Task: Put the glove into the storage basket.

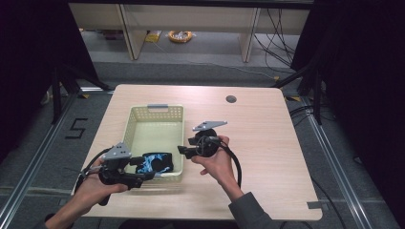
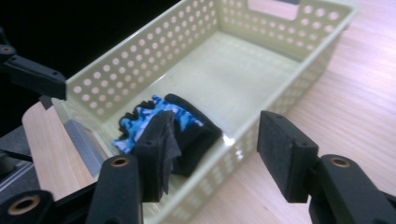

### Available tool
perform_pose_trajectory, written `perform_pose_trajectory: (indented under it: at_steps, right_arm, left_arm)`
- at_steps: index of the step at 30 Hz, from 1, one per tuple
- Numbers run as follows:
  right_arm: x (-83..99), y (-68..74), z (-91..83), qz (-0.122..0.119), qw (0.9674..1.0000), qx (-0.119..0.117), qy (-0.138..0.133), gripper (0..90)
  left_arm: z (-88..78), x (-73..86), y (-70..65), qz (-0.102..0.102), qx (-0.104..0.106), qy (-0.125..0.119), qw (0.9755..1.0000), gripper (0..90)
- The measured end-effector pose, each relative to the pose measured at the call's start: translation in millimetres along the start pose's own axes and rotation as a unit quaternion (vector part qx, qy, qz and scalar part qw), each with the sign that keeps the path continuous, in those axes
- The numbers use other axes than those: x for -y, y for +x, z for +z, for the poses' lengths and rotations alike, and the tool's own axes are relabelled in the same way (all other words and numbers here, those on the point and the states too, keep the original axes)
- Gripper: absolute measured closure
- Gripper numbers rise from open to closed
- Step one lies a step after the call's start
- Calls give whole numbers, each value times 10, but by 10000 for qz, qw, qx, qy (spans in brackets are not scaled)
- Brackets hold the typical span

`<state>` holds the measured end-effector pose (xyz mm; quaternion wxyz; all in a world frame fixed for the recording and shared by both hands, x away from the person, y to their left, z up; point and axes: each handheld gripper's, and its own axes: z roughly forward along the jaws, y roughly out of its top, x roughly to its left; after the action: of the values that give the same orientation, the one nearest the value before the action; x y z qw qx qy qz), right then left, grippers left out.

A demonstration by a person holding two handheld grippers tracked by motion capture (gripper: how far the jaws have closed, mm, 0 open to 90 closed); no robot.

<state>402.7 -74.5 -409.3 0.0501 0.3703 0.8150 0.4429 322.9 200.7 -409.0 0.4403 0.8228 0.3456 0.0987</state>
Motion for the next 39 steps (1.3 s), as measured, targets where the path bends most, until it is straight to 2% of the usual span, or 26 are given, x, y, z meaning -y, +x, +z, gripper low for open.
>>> perform_pose_trajectory:
  at_steps: [1, 3, 5, 10, 12, 13, 17, 18, 19, 20, 21, 22, 23, 24, 25, 27, 28, 29, 30, 32, 33, 35, 36, 37, 38, 39]
  right_arm:
    - [19, -1, -37, 29, 10000, 32, -11, 460]
    - [54, -50, -123, -17, 9999, 143, -68, 447]
    - [97, -108, -185, -64, 9997, 113, -203, 444]
    - [201, -199, -362, 189, 9992, 141, -331, 439]
    - [215, -234, -392, 66, 9991, 149, -396, 438]
    - [243, -239, -436, 212, 9988, 138, -414, 436]
    - [350, -262, -567, 202, 9979, 173, -590, 409]
    - [383, -243, -585, 286, 9979, 110, -576, 406]
    - [413, -256, -599, 215, 9978, 96, -616, 405]
    - [446, -252, -617, 257, 9977, 57, -624, 404]
    - [482, -237, -632, 338, 9974, 33, -628, 402]
    - [508, -257, -649, 236, 9975, 57, -663, 402]
    - [541, -246, -659, 289, 9971, 55, -697, 403]
    - [567, -249, -682, 294, 9973, 58, -666, 402]
    - [582, -243, -694, 358, 9973, 53, -635, 402]
    - [614, -253, -719, 341, 9970, 68, -688, 401]
    - [623, -277, -727, 168, 9974, 68, -695, 401]
    - [623, -277, -727, 168, 9974, 68, -695, 401]
    - [657, -262, -756, 312, 9973, 57, -659, 398]
    - [682, -249, -771, 375, 9971, 46, -663, 395]
    - [692, -266, -778, 257, 9972, 107, -701, 392]
    - [714, -247, -800, 372, 9971, 49, -669, 388]
    - [726, -256, -803, 329, 9971, 21, -690, 386]
    - [742, -245, -807, 345, 9968, 49, -716, 384]
    - [750, -256, -812, 274, 9972, 34, -699, 381]
    - [765, -254, -819, 278, 9969, 60, -733, 381]
  left_arm:
    - [14, -2, -44, -81, 39, -92, 9999, 303]
    - [22, -7, -113, -43, 99, -141, 9998, 301]
    - [43, -6, -170, -5, 233, -172, 9996, 300]
    - [103, 13, -319, 74, 391, -73, 9992, 298]
    - [121, 17, -353, 71, 419, -69, 9991, 297]
    - [135, 20, -367, 142, 473, -46, 9988, 295]
    - [201, 45, -468, 291, 538, -45, 9981, 274]
    - [210, 53, -491, 265, 515, -34, 9983, 268]
    - [235, 62, -494, 346, 604, -106, 9975, 262]
    - [243, 73, -526, 196, 571, -90, 9981, 259]
    - [259, 82, -527, 254, 630, -102, 9976, 258]
    - [259, 82, -527, 254, 630, -102, 9976, 256]
    - [274, 91, -529, 315, 639, -90, 9974, 256]
    - [312, 116, -540, 303, 693, -126, 9971, 254]
    - [326, 132, -559, 204, 633, -109, 9977, 252]
    - [349, 147, -560, 219, 716, -86, 9972, 250]
    - [349, 147, -560, 219, 716, -86, 9972, 249]
    - [366, 156, -568, 202, 734, -118, 9970, 249]
    - [378, 166, -562, 303, 736, -125, 9967, 247]
    - [394, 184, -572, 225, 764, -178, 9967, 245]
    - [395, 193, -579, 176, 755, -179, 9968, 244]
    - [405, 209, -581, 157, 815, -224, 9963, 241]
    - [402, 215, -572, 246, 802, -179, 9963, 239]
    - [407, 226, -585, 144, 787, -180, 9966, 238]
    - [413, 231, -572, 257, 762, -188, 9966, 236]
    - [421, 238, -599, 114, 806, -255, 9964, 232]
